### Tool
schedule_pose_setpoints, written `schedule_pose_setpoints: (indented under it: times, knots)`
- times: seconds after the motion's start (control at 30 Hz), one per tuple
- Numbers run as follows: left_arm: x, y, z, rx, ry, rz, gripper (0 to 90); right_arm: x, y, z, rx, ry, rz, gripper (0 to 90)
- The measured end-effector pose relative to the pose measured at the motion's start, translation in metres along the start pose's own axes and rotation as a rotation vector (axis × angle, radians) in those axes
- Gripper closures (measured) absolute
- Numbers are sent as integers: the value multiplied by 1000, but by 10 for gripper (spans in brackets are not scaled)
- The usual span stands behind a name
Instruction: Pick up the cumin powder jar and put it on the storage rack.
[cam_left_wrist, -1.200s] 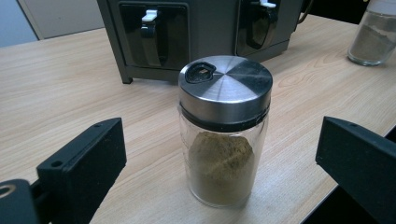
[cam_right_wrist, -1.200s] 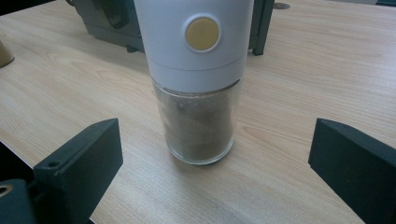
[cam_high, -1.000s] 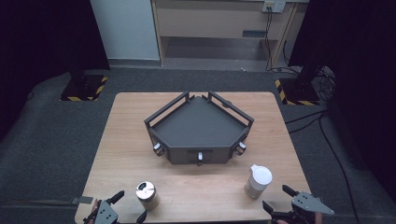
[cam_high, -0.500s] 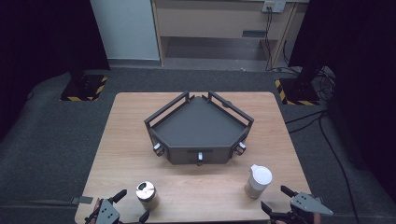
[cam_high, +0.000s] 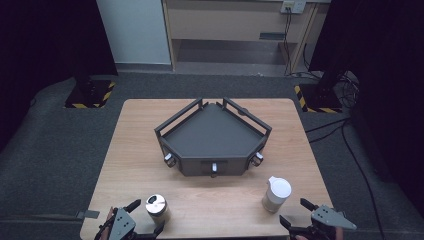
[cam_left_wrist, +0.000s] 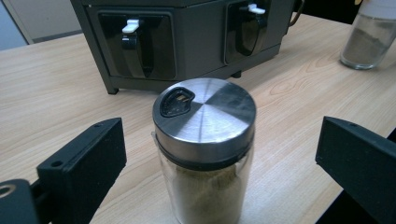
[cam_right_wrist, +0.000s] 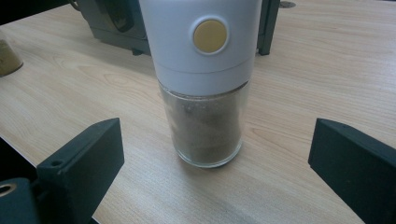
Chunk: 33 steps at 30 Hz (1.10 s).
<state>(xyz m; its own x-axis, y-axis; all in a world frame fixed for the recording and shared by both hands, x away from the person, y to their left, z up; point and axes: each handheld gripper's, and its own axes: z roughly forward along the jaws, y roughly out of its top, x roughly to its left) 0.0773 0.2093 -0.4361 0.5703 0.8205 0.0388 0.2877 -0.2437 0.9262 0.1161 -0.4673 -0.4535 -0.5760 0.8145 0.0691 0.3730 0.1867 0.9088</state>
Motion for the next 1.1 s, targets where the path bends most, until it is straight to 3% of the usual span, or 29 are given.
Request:
schedule_pose_setpoints:
  times: [0.27,0.7,1.1]
  knots:
    - [9,-2,16,23,-25,-9,15,-1,-1,1,5,2,4,39]
    - [15,-1,27,29,-40,-1,47,-3,-1,2,8,5,8,41]
    - [17,-4,32,26,-60,18,175,-3,-2,3,14,10,8,42]
